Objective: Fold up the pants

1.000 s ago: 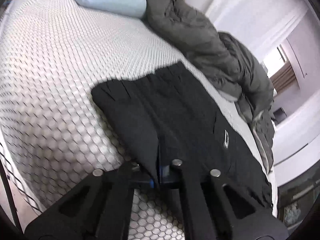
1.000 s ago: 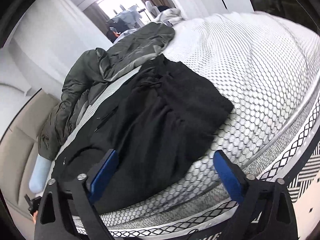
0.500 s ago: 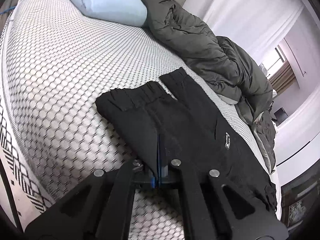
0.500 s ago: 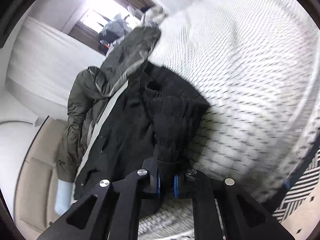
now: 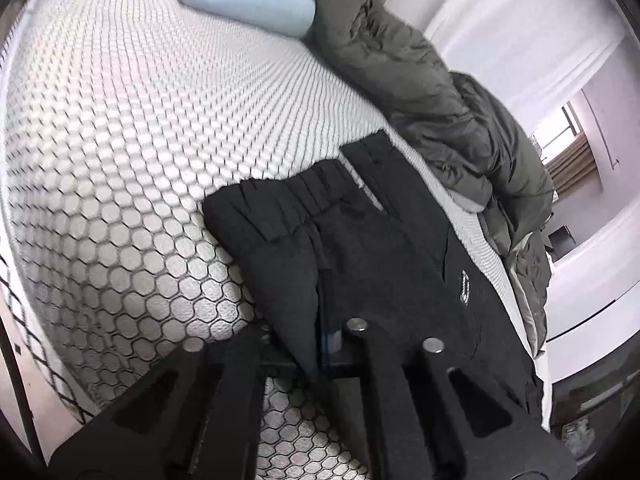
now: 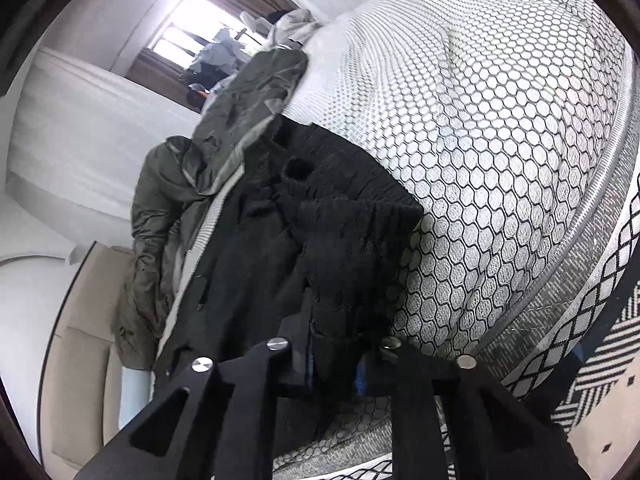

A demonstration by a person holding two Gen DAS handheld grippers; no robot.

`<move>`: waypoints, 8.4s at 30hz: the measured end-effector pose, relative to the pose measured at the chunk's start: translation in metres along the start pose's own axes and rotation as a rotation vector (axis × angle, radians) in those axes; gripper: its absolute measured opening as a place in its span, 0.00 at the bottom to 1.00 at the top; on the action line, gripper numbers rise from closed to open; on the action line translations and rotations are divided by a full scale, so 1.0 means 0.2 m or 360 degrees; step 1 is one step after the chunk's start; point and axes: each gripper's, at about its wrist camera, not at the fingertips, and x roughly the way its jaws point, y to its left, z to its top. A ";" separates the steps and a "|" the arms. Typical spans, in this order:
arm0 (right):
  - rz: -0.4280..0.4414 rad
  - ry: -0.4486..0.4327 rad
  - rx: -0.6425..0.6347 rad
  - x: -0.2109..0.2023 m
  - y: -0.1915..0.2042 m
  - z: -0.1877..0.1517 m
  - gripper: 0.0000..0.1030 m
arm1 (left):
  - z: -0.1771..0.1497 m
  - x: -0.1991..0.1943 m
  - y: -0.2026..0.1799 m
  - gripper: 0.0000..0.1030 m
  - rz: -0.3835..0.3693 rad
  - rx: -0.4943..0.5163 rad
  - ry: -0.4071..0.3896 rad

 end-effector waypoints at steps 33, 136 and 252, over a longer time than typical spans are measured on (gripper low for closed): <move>-0.0426 -0.0162 -0.0399 0.94 1.07 0.96 0.28 | 0.82 0.77 -1.01 0.87 0.0317 0.0302 -0.0024; 0.0075 0.0016 0.0235 0.31 0.16 0.17 0.49 | 0.04 0.05 -0.78 0.78 -0.0282 0.0407 0.0144; -0.1146 0.0044 -0.1813 1.04 0.96 0.08 0.82 | -0.80 0.82 -1.95 1.00 -0.0365 0.1857 0.0797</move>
